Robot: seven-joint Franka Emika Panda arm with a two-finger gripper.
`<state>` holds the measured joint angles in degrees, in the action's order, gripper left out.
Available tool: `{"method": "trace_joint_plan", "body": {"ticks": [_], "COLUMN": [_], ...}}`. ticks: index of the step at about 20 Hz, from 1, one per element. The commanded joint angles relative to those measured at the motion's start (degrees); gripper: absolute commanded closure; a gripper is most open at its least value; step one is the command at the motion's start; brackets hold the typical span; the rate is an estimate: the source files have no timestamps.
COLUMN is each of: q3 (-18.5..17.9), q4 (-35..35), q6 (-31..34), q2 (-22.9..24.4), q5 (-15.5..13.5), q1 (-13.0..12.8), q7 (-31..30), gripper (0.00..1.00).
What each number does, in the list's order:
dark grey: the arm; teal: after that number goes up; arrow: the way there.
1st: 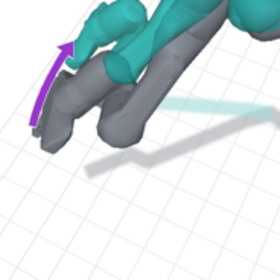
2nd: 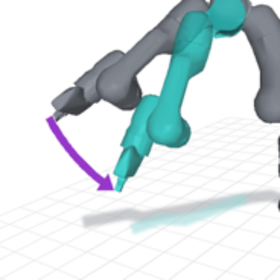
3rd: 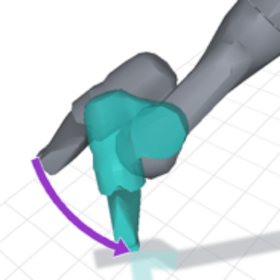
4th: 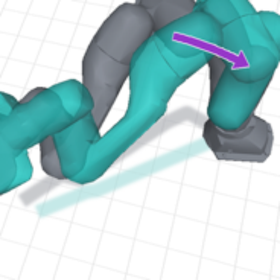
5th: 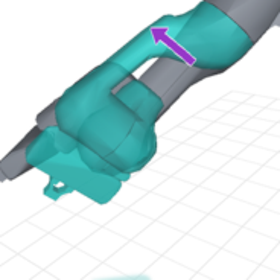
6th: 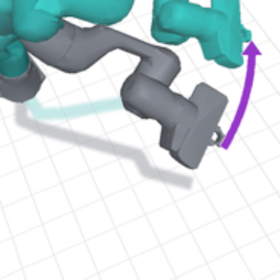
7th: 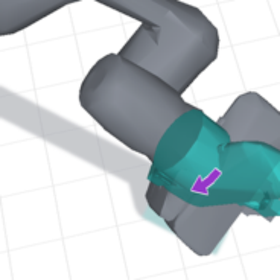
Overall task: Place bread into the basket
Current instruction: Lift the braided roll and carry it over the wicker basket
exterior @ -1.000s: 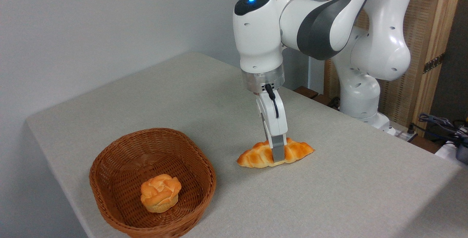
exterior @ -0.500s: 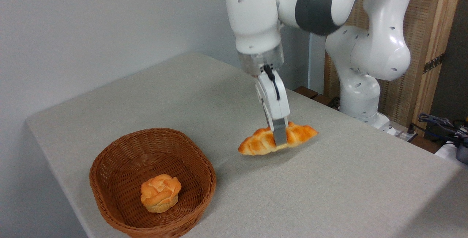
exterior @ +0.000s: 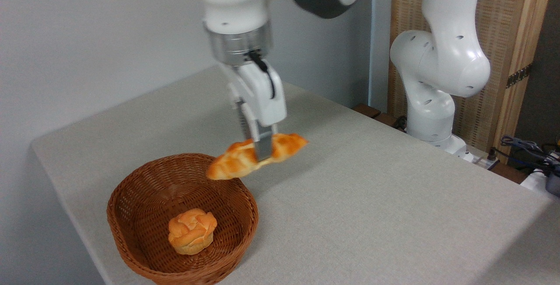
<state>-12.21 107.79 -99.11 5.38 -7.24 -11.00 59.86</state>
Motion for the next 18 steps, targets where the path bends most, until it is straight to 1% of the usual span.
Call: {"method": "trace_joint_plan", "body": {"ticks": [1,2,3,4,5,7,8,10,13,16,18], "q3": [2.1,2.4,3.2,4.3,5.0,6.4,6.8,7.6,7.9,8.0,8.0], "q4": [-11.6,-13.6,-15.4,-16.6,-17.0,-17.1,-17.1,-17.1,-17.3,-17.3,-17.3], "q6": [2.5,2.4,2.4,2.4,2.3,2.3,2.1,1.5,-0.9,-1.3,-2.9], "q2": [-9.2,-11.2,-12.8,-14.2,-15.0,-15.8,-16.3,-17.0,-17.6,-17.8,-17.9], "q5": [-2.7,-2.7,-2.6,-2.5,-2.5,-2.4,-2.5,-2.6,-2.7,-2.6,-2.6], "q1": [-0.5,-0.5,-0.5,-0.5,-0.5,-0.5,-0.5,-0.5,-0.5,-0.5,-0.5], "q7": [-8.3,-11.1,-13.4,-15.6,-18.0,-21.6,-22.3,-23.9,-26.1,-26.0,-26.1], "gripper": [0.61,0.58,0.54,0.49,0.46,0.44,0.41,0.41,0.36,0.21,0.15]}}
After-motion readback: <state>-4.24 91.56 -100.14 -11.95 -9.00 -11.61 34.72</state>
